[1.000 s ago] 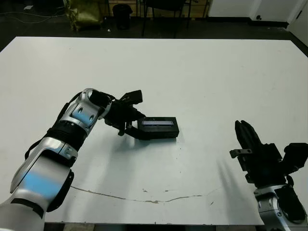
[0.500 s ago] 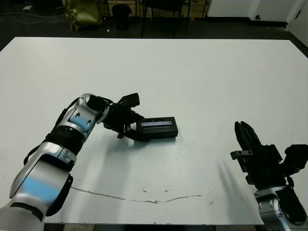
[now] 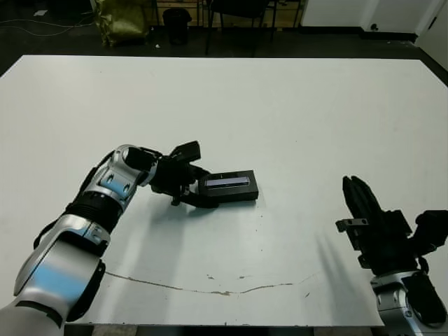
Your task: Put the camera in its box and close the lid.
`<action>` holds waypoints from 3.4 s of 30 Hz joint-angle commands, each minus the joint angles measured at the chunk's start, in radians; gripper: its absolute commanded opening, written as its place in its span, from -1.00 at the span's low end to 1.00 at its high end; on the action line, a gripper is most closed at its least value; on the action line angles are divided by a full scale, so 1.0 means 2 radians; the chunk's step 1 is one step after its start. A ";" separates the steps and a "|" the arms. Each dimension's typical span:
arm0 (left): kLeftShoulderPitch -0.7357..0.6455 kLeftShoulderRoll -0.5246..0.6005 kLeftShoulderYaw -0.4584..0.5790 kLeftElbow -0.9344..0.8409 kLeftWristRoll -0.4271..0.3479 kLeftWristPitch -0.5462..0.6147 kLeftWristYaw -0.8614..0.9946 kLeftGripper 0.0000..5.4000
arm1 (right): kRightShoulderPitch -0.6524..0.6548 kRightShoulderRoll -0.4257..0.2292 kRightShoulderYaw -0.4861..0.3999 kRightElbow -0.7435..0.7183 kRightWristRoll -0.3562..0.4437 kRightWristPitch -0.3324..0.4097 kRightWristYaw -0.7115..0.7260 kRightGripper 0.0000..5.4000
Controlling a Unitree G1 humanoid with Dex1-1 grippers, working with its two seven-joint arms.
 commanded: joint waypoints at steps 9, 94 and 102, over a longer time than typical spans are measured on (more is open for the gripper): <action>0.043 0.011 -0.028 0.043 0.039 0.003 0.014 0.00 | -0.003 -0.004 -0.007 0.021 0.012 0.000 0.014 -1.00; 0.261 -0.091 0.033 -0.513 -0.105 0.296 0.513 -0.99 | -0.007 -0.003 0.001 0.030 0.000 -0.003 0.016 -1.00; 0.273 -0.118 0.009 -0.425 -0.067 0.224 0.511 -0.99 | -0.007 -0.006 -0.001 0.033 0.006 -0.007 0.023 -1.00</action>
